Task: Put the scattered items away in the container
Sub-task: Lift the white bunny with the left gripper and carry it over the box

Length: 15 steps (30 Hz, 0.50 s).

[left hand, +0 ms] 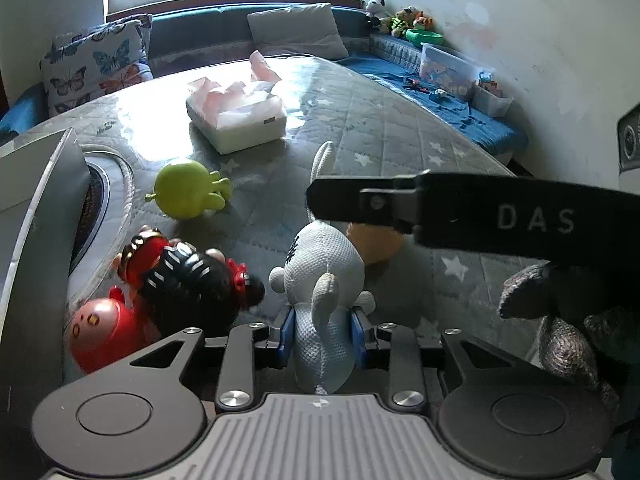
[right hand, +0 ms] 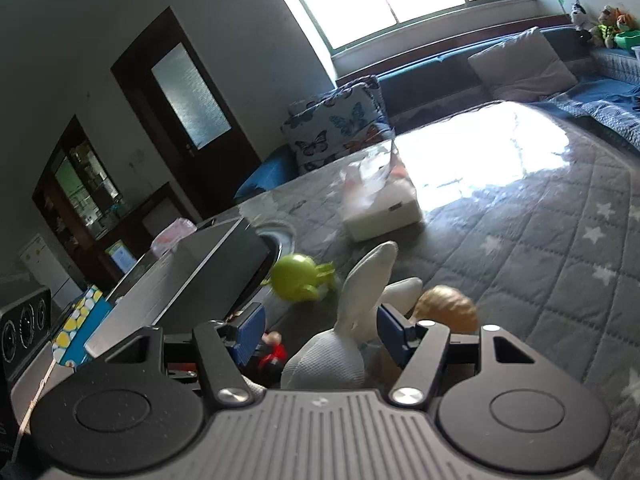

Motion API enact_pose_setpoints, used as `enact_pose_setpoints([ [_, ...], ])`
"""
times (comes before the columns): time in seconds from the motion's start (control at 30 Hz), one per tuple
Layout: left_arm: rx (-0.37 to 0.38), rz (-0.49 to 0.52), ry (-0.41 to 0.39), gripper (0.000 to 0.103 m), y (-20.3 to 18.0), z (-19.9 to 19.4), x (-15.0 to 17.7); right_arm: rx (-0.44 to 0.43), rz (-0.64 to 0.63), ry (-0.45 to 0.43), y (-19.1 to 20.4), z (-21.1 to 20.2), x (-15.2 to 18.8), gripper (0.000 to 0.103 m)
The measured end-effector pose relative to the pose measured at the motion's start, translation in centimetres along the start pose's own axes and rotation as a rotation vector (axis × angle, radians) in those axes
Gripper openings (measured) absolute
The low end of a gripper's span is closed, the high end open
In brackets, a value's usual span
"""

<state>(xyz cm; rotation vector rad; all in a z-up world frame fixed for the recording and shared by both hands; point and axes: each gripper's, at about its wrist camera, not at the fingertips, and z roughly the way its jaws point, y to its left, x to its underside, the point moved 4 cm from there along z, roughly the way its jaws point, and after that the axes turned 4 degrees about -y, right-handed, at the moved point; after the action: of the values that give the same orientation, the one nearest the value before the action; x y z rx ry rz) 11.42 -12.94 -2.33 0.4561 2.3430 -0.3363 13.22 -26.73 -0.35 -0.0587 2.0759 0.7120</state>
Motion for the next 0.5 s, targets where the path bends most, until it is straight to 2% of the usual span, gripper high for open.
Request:
enact_pose_setpoints([
  [0.3, -0.008, 0.021, 0.001, 0.033, 0.4, -1.9, 1.9, -0.014, 0.014, 0.067, 0.9, -0.3, 2.7, 0.063],
  [0.5, -0.001, 0.005, 0.004, 0.035, 1.1, -2.9, 3.3, -0.016, 0.036, 0.116, 1.1, 0.3, 4.2, 0.058],
])
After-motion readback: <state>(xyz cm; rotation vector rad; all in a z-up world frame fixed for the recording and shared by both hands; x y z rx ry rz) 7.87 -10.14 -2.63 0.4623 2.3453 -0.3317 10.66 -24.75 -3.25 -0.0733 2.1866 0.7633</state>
